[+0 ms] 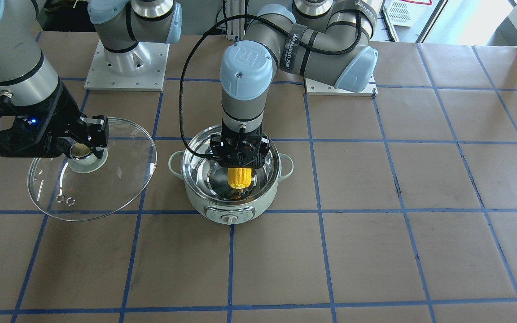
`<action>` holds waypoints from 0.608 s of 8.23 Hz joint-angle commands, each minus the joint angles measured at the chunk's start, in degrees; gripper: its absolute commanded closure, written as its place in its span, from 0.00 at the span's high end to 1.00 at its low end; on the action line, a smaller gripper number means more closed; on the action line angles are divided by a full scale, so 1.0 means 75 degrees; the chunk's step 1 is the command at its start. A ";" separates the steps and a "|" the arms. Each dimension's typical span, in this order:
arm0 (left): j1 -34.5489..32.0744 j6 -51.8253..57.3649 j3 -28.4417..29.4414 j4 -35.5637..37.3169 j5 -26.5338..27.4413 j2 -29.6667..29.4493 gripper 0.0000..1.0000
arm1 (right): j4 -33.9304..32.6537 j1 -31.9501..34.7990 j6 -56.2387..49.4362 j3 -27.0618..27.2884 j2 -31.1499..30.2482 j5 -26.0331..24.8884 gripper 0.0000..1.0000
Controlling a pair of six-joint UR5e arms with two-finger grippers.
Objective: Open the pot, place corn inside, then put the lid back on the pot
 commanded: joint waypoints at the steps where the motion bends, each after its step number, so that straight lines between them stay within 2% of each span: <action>1: -0.0103 -0.0013 -0.0100 0.0247 -0.0223 -0.0284 0.00 | 0.0012 0.0000 0.0000 -0.0023 -0.0023 -0.0009 0.38; 2: -0.0103 -0.0002 -0.0100 0.0365 -0.0246 -0.0471 0.00 | 0.0244 0.0000 0.0000 0.0012 -0.0232 0.0003 0.38; 3: -0.0103 -0.0013 -0.0100 0.0378 -0.0235 -0.0600 0.19 | 0.0548 0.0000 0.0000 0.0070 -0.0455 0.0049 0.37; 4: -0.0103 -0.0013 -0.0100 0.0378 -0.0235 -0.0602 0.60 | 0.0911 0.0000 0.0000 0.0071 -0.0643 0.0073 0.37; 5: -0.0103 -0.0025 -0.0089 0.0378 -0.0223 -0.0532 0.99 | 0.0903 0.0012 0.0104 0.0129 -0.0703 0.0108 0.37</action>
